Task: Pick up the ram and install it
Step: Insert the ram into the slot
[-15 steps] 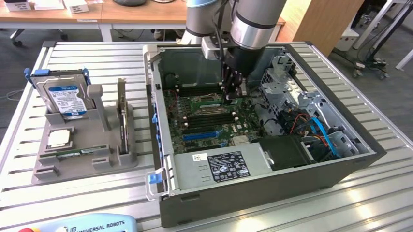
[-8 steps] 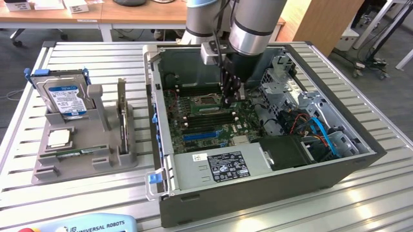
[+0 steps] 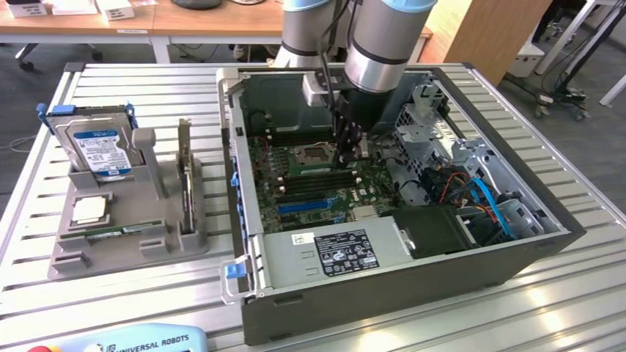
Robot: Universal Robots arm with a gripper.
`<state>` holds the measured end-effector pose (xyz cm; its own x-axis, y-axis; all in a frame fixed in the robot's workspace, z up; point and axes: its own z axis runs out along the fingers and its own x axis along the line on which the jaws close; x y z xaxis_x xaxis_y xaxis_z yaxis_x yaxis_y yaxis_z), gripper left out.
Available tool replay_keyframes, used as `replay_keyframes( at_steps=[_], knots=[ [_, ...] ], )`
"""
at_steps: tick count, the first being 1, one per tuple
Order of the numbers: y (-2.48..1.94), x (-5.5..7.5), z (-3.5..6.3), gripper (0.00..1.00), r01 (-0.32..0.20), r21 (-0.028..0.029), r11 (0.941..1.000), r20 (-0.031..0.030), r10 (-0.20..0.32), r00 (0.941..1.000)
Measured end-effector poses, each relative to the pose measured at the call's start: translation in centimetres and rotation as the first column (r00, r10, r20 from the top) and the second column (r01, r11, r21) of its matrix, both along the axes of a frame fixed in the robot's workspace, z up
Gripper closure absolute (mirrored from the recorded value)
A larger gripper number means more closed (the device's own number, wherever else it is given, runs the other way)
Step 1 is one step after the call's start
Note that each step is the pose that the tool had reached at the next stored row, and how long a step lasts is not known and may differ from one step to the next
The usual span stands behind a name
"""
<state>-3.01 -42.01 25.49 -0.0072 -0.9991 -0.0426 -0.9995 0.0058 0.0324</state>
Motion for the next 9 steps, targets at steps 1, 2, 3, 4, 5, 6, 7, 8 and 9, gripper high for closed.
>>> replay_keyframes(
  at_steps=[1, 2, 3, 4, 5, 6, 7, 8, 9],
  knots=[
    [0.00, 0.00, -0.13, 0.88, 0.000, -0.0001, 1.0000, 0.0000, 0.000, 1.0000],
    [0.00, -0.01, -0.24, 0.88, 0.000, 0.0000, 1.0000, 0.0000, 0.000, 1.0000],
    [0.00, -0.01, -0.25, 0.88, 0.000, -0.0002, 1.0000, -0.0001, 0.000, 1.0000],
    [0.00, -0.01, -0.25, 0.88, 0.000, -0.0002, 1.0000, -0.0001, 0.000, 1.0000],
    [-0.01, -0.01, -0.25, 0.88, 0.000, -0.0003, 1.0000, -0.0001, 0.000, 1.0000],
    [0.00, -0.01, -0.28, 0.88, 0.001, -0.0001, 1.0000, 0.0000, -0.001, 1.0000],
    [0.00, -0.01, -0.34, 0.88, 0.002, 0.0003, 1.0000, 0.0002, -0.002, 1.0000],
    [0.00, -0.01, -0.39, 0.88, 0.005, 0.0002, 1.0000, 0.0001, -0.005, 1.0000],
    [0.00, -0.01, -0.41, 0.88, 0.008, 0.0000, 1.0000, 0.0000, -0.008, 1.0000]
  ],
)
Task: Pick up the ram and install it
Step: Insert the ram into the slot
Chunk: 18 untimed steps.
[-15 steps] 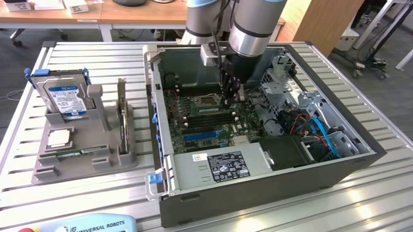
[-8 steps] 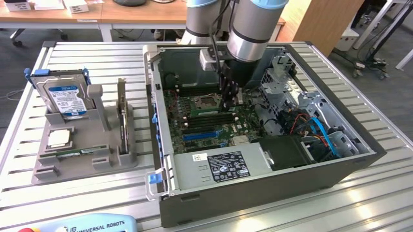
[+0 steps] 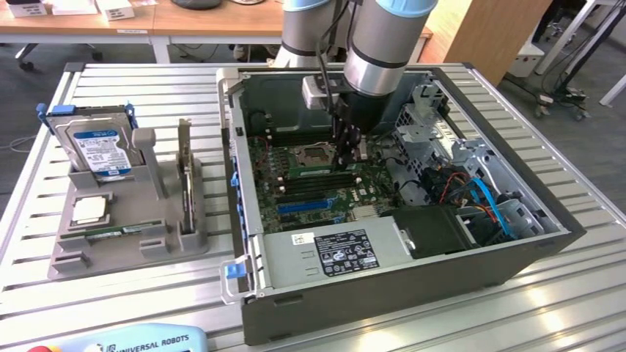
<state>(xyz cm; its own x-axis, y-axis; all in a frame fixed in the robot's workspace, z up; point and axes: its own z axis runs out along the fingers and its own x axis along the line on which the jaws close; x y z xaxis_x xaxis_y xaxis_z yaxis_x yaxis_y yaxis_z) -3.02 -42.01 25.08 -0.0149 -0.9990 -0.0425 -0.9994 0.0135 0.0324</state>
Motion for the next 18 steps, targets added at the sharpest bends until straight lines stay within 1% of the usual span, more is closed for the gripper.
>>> replay_keyframes(
  at_steps=[3, 10, 18],
  knots=[
    [0.00, 0.00, -0.05, 0.88, 0.000, 0.0001, 1.0000, 0.0001, 0.000, 1.0000],
    [0.00, -0.05, -0.84, 0.88, 0.000, 0.0001, 1.0000, 0.0001, 0.000, 1.0000],
    [-0.04, -0.06, -0.88, 0.88, 0.001, 0.0000, 1.0000, 0.0000, -0.001, 1.0000]
  ],
)
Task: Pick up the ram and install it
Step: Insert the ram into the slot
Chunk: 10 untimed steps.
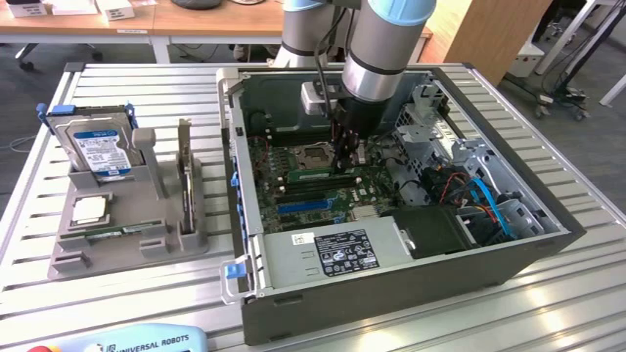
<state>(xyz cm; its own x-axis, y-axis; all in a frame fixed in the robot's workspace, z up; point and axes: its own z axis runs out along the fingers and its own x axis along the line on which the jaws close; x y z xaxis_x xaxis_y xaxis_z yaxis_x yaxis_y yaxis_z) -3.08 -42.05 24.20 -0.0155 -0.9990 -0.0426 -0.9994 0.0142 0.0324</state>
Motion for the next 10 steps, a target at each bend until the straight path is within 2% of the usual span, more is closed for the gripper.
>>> replay_keyframes(
  at_steps=[10],
  knots=[
    [0.00, -0.01, -0.55, 0.88, 0.000, 0.0003, 1.0000, 0.0002, 0.000, 1.0000]
  ],
)
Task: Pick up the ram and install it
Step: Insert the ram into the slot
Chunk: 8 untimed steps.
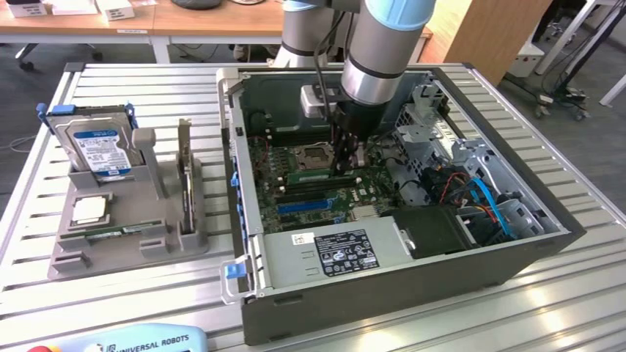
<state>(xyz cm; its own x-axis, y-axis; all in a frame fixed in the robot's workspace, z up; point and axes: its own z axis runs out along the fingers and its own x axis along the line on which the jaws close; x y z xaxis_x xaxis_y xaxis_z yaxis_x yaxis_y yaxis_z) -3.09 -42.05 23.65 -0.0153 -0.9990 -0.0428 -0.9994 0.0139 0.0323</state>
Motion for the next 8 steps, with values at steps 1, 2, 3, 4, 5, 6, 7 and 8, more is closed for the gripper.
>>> replay_keyframes(
  at_steps=[1, 2, 3, 4, 5, 6, 7, 8],
  knots=[
    [-0.01, 0.00, -0.04, 0.88, 0.000, -0.0002, 1.0000, -0.0001, 0.000, 1.0000],
    [-0.01, 0.00, -0.04, 0.88, 0.000, -0.0003, 1.0000, -0.0001, 0.000, 1.0000],
    [-0.01, -0.01, -0.04, 0.88, 0.000, -0.0005, 1.0000, -0.0002, 0.000, 1.0000],
    [0.00, -0.01, -0.10, 0.88, 0.000, -0.0002, 1.0000, -0.0001, 0.000, 1.0000],
    [0.00, -0.01, -0.21, 0.88, 0.000, -0.0001, 1.0000, -0.0001, 0.000, 1.0000],
    [0.00, -0.02, -0.29, 0.88, 0.000, -0.0001, 1.0000, -0.0001, 0.000, 1.0000],
    [-0.01, -0.02, -0.30, 0.88, 0.000, -0.0004, 1.0000, -0.0001, 0.000, 1.0000],
    [-0.01, -0.02, -0.30, 0.88, 0.000, -0.0004, 1.0000, -0.0002, 0.000, 1.0000]
  ],
)
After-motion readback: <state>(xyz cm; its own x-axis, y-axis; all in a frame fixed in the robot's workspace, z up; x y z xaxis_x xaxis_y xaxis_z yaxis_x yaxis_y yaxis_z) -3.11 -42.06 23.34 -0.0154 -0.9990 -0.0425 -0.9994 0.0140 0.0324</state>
